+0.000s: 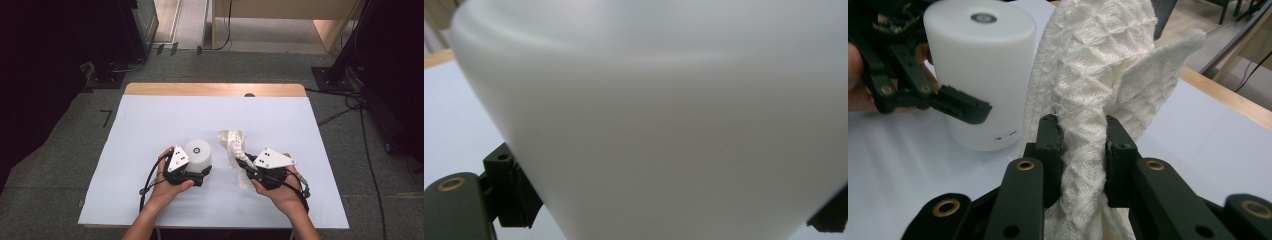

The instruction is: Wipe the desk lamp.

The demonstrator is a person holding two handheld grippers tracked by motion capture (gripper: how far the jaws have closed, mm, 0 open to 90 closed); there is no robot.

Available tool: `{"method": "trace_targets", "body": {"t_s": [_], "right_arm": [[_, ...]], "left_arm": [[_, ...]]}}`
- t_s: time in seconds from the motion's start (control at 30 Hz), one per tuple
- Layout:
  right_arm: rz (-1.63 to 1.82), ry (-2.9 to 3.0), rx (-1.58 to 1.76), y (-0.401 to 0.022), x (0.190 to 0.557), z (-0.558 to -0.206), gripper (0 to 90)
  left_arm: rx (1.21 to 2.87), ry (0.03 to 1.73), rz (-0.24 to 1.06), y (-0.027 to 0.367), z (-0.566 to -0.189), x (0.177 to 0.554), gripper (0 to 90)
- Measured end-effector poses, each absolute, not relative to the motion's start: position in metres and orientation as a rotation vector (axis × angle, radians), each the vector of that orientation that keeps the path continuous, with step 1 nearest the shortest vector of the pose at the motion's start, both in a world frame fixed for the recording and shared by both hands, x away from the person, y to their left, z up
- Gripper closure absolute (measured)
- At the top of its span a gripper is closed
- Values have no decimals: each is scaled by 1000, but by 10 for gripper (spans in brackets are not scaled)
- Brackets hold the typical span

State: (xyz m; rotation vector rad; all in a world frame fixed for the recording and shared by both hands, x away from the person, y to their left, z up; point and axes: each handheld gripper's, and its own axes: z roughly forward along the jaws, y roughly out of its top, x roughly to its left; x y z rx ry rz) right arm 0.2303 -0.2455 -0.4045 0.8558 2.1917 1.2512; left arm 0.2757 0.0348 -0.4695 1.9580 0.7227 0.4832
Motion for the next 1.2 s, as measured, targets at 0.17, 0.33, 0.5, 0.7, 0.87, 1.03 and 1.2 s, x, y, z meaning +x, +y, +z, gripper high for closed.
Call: {"method": "trace_targets", "body": {"t_s": [0.17,0.33,0.5,0.7,0.87,1.03,1.2], "right_arm": [[1253,2177,864,-247,231,-407,743],[1255,2177,869,-249,232,-408,743],[1248,2177,888,-253,234,-410,743],[1253,2175,893,-253,236,-412,743],[1250,2185,892,-251,236,-414,743],[1243,2181,888,-250,236,-415,743],[1316,2116,853,-247,229,-408,745]], "left_arm": [[1979,728,505,37,-481,280,75],[1952,779,519,44,-481,279,74],[1872,870,544,45,-474,270,47],[1810,1030,683,26,-476,256,34],[1799,1121,773,13,-478,254,68],[1793,1024,569,30,-475,264,81],[1703,834,126,54,-462,279,82]]}}
